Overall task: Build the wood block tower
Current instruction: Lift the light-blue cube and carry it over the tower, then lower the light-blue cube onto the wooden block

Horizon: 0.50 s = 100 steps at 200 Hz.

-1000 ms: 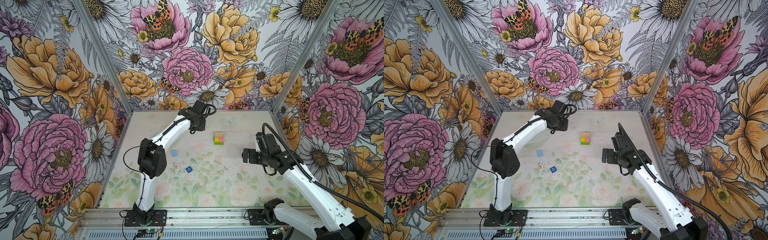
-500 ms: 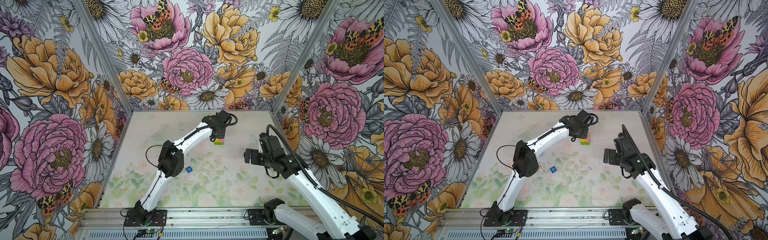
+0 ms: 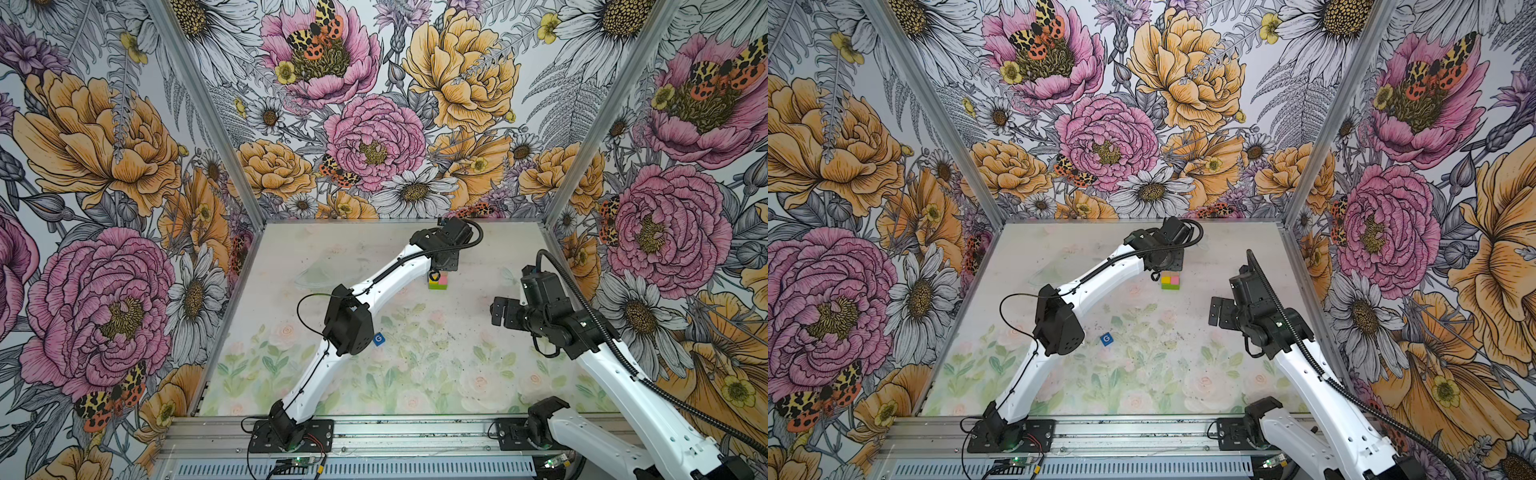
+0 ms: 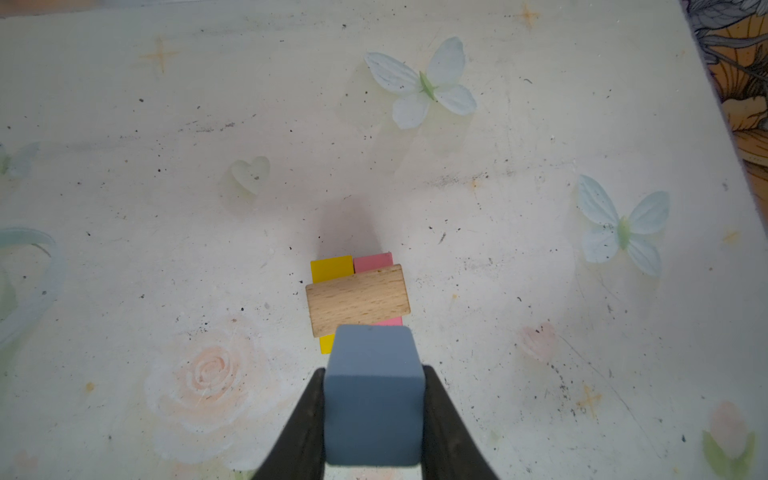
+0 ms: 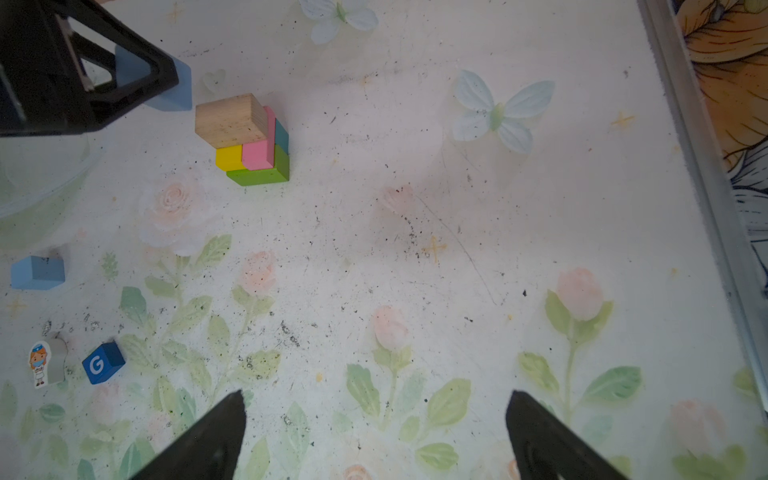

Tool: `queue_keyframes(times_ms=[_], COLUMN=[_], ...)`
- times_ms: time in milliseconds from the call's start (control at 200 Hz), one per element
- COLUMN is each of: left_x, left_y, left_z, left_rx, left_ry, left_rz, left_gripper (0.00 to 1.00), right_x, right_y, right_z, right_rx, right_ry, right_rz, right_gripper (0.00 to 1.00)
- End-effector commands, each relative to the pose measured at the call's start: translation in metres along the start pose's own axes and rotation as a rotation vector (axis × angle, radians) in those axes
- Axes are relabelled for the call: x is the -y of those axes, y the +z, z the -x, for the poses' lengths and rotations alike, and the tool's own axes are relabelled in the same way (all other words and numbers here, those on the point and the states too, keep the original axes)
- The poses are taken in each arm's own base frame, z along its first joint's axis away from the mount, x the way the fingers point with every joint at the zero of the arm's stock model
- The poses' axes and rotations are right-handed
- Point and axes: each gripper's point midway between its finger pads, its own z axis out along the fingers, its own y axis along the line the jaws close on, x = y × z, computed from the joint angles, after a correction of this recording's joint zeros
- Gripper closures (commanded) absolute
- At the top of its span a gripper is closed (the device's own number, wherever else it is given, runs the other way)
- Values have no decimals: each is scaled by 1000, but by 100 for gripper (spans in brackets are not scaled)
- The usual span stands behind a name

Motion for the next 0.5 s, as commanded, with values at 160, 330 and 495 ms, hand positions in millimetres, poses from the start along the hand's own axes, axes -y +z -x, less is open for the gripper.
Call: queue_keyframes(times_ms=[160,330,495], left_x=[-1,-1,-5], left_y=[8,14,16], left_z=[11,11,10], left_rx=[45,46,46], left_ry=[-50,-56,-58], left_rz=[27,32,47], left_gripper=[80,80,80], right_x=[4,4,4], right_y=[-2,-1,1], right_z=[2,2,1], right_rx=[16,12,5], right_ry=[13,11,9], right_rz=[-15,-16,-17], right_gripper=[0,0,0])
